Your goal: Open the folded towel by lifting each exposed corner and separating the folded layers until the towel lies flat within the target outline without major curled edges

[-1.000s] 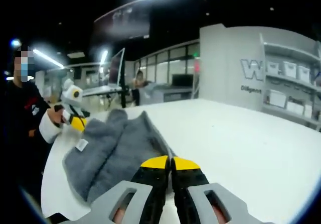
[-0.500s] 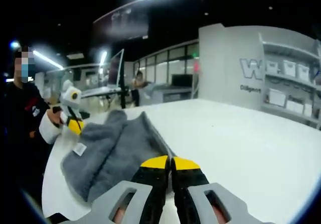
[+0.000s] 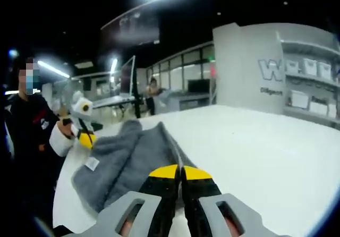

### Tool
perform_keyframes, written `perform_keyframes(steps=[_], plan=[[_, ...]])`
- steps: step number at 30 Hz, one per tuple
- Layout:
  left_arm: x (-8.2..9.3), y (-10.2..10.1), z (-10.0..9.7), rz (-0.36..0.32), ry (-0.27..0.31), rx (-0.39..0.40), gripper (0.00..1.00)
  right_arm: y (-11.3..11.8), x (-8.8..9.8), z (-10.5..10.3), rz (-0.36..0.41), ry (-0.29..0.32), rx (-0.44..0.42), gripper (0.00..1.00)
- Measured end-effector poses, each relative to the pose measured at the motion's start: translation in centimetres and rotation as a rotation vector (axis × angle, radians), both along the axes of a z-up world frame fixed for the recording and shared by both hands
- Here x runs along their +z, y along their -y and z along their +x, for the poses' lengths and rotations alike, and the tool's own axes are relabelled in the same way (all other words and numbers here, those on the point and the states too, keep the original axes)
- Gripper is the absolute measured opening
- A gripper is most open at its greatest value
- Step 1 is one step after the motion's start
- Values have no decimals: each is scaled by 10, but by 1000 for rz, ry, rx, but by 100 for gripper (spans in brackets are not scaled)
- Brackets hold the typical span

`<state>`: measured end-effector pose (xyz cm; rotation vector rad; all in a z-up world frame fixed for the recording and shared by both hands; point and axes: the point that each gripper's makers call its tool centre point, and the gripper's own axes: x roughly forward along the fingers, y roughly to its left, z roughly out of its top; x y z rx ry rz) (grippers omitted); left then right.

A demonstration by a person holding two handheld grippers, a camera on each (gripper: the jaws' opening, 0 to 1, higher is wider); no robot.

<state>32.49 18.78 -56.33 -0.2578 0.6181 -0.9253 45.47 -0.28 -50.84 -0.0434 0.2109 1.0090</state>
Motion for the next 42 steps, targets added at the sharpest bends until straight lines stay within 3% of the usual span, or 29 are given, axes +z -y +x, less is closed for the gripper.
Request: perform_keyframes(steps=[11,22,28,32,42], plan=[[3,10,-12,35,2,-53,2,-10,16,-18,21,61,126,0],[-1,15,-24,73,-26,-80,2,-38,21,-72,-24,219,371,0],[-1,17,-28,87,-18,-90,2,-41,19,-78,-38,225,397,0],[-2,16,-29,92,-13,-85,2,-44,26,-85,-7,225,425,0],[0,13,-25,65,-9,0,2,-58,29,-98,12,198,456,0]])
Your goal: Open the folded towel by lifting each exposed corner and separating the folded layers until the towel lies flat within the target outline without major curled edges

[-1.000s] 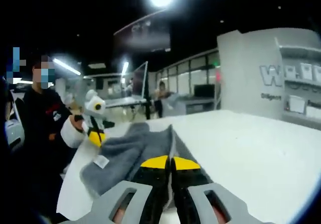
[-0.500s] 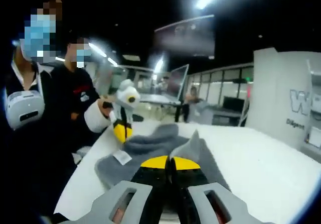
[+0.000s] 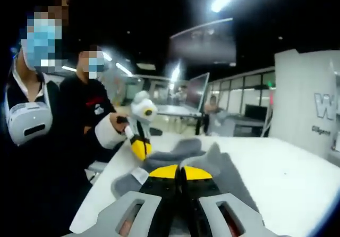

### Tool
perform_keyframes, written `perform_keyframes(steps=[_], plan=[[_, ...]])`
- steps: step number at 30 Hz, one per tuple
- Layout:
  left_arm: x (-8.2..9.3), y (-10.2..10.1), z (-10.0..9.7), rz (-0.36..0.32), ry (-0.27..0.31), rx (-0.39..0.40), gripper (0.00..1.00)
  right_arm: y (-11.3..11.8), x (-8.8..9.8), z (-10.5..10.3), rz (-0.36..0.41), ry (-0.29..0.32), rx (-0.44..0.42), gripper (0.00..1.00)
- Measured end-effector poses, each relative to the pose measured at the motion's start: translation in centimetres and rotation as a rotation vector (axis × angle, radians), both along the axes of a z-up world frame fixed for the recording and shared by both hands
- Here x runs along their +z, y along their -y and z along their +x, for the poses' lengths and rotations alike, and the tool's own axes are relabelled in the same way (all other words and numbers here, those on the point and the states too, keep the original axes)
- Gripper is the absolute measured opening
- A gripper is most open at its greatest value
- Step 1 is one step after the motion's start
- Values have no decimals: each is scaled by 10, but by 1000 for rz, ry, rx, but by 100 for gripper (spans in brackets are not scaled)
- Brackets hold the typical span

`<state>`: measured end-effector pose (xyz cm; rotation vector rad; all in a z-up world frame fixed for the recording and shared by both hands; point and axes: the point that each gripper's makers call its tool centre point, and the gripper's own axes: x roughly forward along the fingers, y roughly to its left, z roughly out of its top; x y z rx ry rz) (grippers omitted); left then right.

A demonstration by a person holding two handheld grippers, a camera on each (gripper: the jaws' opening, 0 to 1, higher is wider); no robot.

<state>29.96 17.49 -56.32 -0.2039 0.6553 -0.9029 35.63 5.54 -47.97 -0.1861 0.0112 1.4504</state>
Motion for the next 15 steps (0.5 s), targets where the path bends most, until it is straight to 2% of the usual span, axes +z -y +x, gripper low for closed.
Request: perform_keyframes(steps=[6,7,11,15], plan=[[-3,-4,4,-52,22,84,2,-2,12,-3,32,-42,-26,0],[-3,-6,6,-83,8,121,2,-3,12,-6,33,-45,-27,0],[-2,-8,5,-128,14,154,2,-8,17,-17,51,-73,-43,0],[-4,-10,2,-121,19,184,2,-8,24,-20,76,-105,-42,0]])
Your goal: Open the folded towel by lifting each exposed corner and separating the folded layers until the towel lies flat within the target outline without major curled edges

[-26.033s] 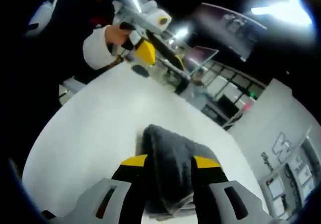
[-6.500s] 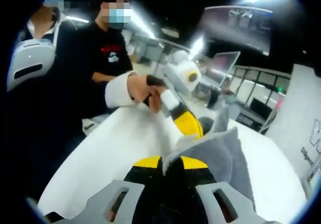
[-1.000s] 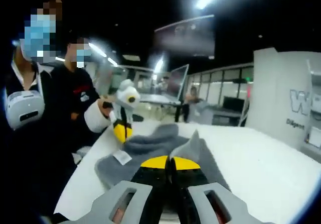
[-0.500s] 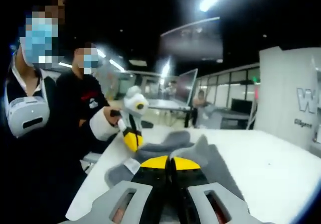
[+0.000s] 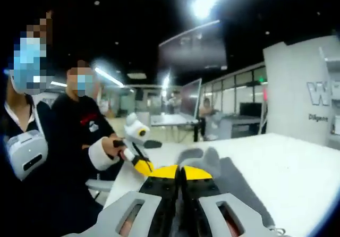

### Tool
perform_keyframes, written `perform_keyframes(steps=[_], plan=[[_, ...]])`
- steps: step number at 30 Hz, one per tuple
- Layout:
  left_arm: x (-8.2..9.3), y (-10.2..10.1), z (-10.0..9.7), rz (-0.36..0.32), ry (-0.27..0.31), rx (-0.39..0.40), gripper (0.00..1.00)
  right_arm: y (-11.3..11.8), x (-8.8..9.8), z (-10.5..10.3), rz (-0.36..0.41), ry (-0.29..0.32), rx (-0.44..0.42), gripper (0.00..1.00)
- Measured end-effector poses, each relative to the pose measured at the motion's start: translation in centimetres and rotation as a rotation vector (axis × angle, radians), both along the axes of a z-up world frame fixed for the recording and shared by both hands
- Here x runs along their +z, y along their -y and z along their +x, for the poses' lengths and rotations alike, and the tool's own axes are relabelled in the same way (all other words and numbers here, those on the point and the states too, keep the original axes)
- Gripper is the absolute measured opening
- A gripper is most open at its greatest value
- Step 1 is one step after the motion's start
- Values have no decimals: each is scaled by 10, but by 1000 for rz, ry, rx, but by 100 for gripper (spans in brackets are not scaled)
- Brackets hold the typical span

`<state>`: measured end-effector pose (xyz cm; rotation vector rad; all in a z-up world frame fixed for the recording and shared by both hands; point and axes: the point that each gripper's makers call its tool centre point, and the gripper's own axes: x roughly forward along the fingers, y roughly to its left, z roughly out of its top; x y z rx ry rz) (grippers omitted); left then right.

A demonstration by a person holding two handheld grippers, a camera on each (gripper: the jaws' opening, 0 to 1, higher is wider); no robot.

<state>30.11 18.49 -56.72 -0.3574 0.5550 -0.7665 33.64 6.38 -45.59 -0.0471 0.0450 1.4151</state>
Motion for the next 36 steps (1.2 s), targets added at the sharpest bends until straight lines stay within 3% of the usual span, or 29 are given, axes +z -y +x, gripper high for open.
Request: perform_keyframes(steps=[5,11,21,26,30,36], plan=[[1,-1,-5,-22,-5,20,2,-1,5,-5,9,-10,10,0],[-3,-3,-10,-23,-19,36,2,-5,8,-22,-6,19,43,0],[-7,5,-16,-5,-32,28,2,-12,14,-63,-21,81,98,0],[-8,8,-19,-8,-36,29,2,-21,2,-81,-60,105,131,0],[-10,6,-25,26,-8,34,2,-29,-16,-95,-92,98,172,0],[-14,6,-31,21,-18,31,2,-39,-39,-114,-140,83,219,0]])
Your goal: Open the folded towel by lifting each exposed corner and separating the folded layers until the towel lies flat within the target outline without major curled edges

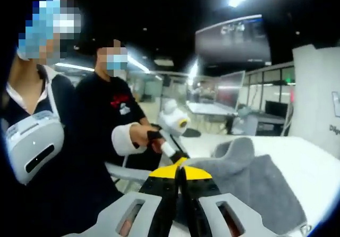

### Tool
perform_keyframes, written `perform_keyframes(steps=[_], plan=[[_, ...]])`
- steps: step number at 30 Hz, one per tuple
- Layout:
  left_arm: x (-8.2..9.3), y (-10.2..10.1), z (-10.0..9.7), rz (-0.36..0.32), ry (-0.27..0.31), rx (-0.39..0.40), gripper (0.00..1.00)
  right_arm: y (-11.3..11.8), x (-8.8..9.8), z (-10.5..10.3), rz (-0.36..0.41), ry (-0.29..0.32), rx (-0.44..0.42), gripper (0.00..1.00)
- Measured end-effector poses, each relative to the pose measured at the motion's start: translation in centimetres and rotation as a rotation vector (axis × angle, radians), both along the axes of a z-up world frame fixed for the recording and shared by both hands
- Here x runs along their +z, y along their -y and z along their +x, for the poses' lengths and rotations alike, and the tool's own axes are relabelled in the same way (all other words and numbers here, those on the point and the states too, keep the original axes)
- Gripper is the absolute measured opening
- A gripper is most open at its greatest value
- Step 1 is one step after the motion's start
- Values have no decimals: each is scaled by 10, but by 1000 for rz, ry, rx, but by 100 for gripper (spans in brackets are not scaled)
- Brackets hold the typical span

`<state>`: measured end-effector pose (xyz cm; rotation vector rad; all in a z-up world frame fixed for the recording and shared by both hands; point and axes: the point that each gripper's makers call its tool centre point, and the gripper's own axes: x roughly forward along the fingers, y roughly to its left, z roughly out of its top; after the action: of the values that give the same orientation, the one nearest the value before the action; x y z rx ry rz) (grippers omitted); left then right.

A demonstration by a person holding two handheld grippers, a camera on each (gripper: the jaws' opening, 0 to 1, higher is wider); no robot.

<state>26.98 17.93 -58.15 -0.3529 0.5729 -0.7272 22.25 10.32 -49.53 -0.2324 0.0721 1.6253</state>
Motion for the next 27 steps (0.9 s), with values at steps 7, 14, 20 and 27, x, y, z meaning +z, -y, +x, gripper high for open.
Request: perform_keyframes(steps=[7,14,20,27], plan=[[-5,0,-13,11,-21,-16,2,-7,-21,-17,-57,6,39,0],[-11,0,-25,40,-48,-41,2,-9,-38,-26,-110,0,63,0],[-11,4,-34,63,-61,-65,2,-8,-53,-33,-148,-9,81,0],[-13,3,-44,94,-79,-93,2,-3,-65,-38,-187,-6,94,0]])
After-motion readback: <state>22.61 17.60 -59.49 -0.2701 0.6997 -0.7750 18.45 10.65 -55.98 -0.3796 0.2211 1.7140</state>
